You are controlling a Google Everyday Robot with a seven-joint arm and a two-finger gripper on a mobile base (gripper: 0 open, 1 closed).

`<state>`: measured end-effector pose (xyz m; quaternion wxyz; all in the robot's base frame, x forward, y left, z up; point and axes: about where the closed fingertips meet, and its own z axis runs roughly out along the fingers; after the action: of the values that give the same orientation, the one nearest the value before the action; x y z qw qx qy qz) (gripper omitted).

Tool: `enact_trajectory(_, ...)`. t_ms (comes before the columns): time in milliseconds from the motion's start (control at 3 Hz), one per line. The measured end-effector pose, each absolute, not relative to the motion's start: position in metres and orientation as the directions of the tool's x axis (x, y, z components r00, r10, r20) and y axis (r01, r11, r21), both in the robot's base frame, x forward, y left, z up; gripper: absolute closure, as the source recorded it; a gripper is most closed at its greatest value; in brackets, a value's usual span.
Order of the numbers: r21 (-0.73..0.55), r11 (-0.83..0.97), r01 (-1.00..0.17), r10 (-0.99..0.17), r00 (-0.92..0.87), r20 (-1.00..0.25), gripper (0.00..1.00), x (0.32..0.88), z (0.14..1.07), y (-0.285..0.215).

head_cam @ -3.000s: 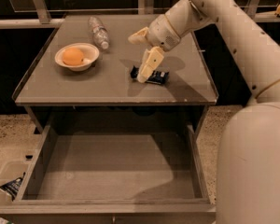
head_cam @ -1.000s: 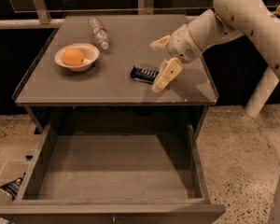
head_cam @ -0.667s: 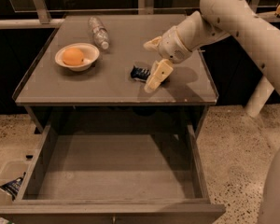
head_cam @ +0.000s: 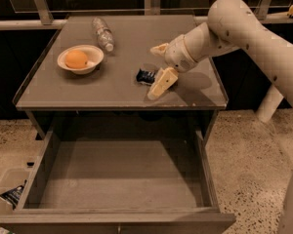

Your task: Place rxbar blueberry into top drawer

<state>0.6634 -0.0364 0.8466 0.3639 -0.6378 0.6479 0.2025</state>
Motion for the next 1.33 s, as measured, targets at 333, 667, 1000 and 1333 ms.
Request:
enact_trajectory(333, -0.199, 0.151, -0.968, -0.618, 0.065, -0.784, 0.0, 0.66, 0.838, -0.051)
enact_trajectory(667, -0.199, 0.151, -0.968, -0.618, 0.064, -0.784, 0.0, 0.66, 0.837, -0.051)
enact_trajectory(1000, -0.162, 0.136, -0.977, -0.641, 0.038, -0.766, 0.0, 0.66, 0.82, -0.046)
enact_trajectory(1333, -0.136, 0.118, -0.984, -0.721, 0.01, -0.693, 0.0, 0.659, 0.814, -0.045)
